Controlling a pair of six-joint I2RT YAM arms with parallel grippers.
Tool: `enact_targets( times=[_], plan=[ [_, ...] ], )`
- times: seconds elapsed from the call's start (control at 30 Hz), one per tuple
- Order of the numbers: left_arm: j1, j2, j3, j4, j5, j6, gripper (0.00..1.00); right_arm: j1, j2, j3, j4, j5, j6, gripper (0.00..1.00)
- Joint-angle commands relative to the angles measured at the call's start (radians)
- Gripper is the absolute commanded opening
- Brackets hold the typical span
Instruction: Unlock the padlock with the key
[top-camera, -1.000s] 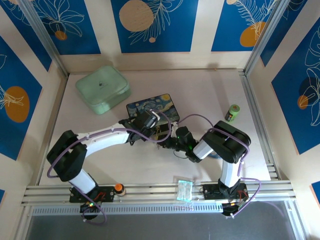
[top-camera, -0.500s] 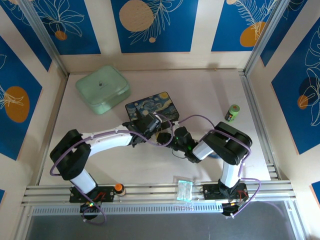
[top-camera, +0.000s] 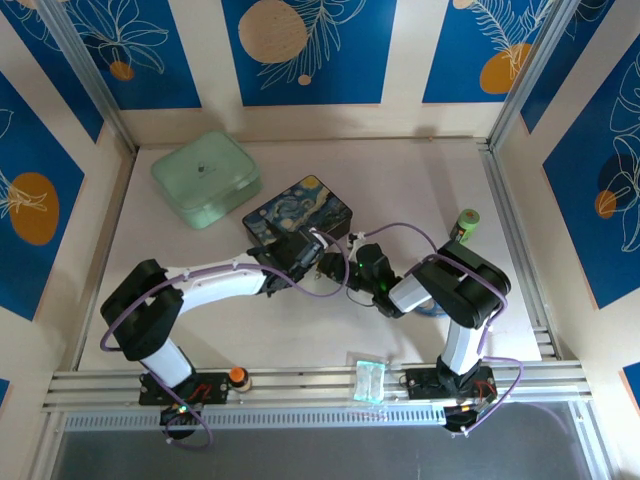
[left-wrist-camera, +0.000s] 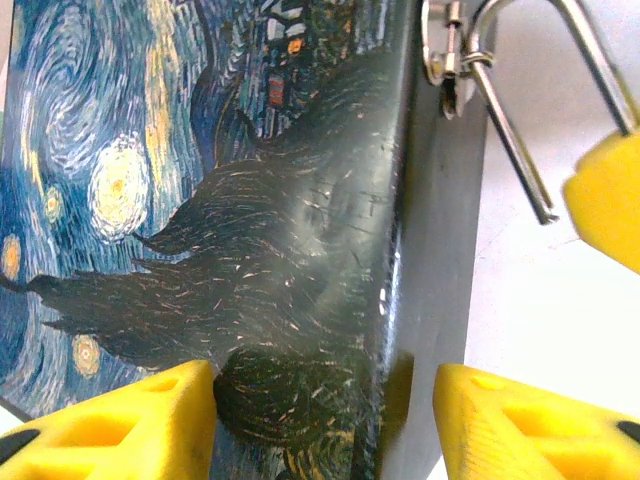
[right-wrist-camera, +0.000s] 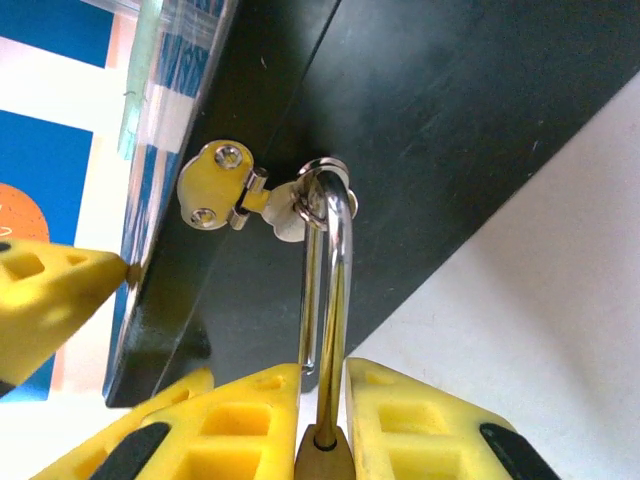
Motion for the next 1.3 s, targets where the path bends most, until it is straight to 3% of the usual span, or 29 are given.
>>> enact_targets(
  times=[0.0, 0.4, 0.63, 0.87, 1.03, 1.17, 1.27],
  plan=[
    [-0.012, 0.046, -0.063, -0.152, 0.072, 0.001, 0.57, -0.045, 0.029, 0.031, 0.081, 0.048, 0.023, 0.05],
    [-0.022, 0.049, -0.059, -0.149, 0.070, -0.002, 0.56, -0.129, 0.093, 0.029, 0.119, -0.082, 0.029, 0.05],
    [-0.054, 0.071, -0.046, -0.155, 0.065, -0.016, 0.56, -0.161, 0.123, 0.040, 0.243, -0.062, 0.133, 0.05],
    [-0.060, 0.083, -0.037, -0.154, 0.064, -0.014, 0.56, -0.146, 0.147, 0.088, 0.240, -0.007, 0.167, 0.05],
    [-0.060, 0.076, -0.042, -0.151, 0.047, -0.018, 0.56, -0.169, 0.175, 0.121, 0.245, -0.053, 0.180, 0.05],
    [-0.053, 0.091, 0.032, -0.207, -0.020, -0.134, 0.59, -0.168, 0.176, 0.119, 0.136, -0.130, 0.181, 0.05],
    [-0.056, 0.088, 0.090, -0.225, -0.083, -0.239, 0.67, -0.169, 0.173, 0.092, 0.051, -0.148, 0.182, 0.05]
  ],
)
